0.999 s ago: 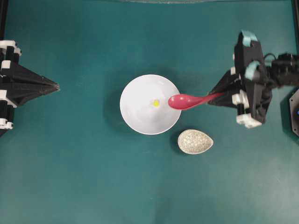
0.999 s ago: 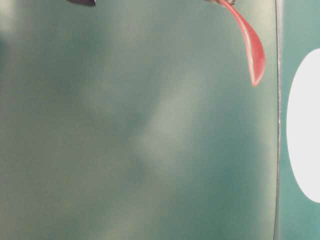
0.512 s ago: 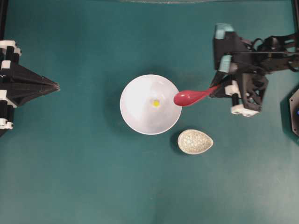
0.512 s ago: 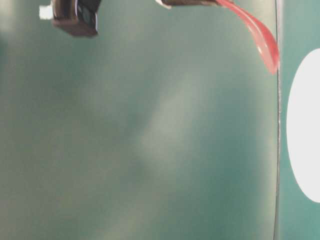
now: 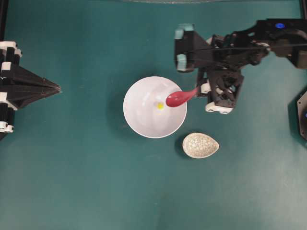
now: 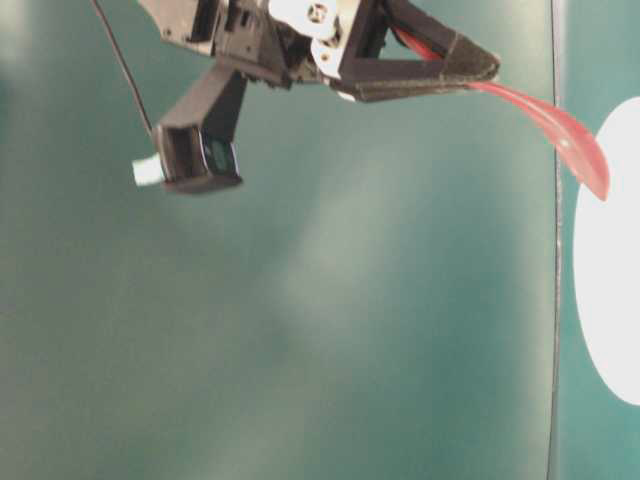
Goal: Scoop the yellow hexagonal prism block from the bowl with a spoon using the right arm.
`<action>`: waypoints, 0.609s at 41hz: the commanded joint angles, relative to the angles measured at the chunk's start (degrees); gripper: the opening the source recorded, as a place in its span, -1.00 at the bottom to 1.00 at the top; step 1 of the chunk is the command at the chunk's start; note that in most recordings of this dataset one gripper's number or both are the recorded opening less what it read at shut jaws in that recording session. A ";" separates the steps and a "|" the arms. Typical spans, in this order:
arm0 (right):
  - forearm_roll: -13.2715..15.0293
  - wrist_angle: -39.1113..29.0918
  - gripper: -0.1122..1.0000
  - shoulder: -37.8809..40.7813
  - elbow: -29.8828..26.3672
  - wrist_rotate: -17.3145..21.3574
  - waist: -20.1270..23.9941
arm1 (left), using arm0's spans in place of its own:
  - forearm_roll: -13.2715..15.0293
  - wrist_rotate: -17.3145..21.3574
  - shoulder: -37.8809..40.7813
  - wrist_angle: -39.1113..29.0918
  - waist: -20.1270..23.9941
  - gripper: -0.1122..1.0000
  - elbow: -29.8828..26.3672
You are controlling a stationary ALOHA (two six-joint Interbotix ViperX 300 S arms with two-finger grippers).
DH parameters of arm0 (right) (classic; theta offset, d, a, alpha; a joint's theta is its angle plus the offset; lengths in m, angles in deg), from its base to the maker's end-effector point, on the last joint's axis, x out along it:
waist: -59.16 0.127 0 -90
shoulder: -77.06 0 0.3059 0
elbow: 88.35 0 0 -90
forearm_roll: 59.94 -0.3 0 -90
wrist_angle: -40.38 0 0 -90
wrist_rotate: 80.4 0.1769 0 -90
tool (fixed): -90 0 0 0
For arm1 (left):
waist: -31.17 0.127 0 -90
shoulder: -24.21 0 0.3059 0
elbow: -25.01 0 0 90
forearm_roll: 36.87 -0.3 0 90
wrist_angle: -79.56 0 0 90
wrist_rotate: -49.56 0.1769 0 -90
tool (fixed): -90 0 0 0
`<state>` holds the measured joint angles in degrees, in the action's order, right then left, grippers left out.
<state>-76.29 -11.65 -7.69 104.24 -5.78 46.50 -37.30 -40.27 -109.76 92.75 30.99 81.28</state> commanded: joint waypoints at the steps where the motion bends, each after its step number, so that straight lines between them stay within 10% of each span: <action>1: 0.18 -1.93 -0.40 0.70 -3.43 0.09 -0.18 | -0.09 0.18 0.62 0.35 -0.09 -0.74 -1.58; 25: 0.26 -4.48 -0.40 7.12 -5.89 0.00 -0.18 | -0.09 0.70 0.53 0.44 -0.09 -0.74 -1.58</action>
<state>-76.11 -16.13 0.04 99.67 -5.87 46.42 -37.30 -39.65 -109.67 92.75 30.99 81.28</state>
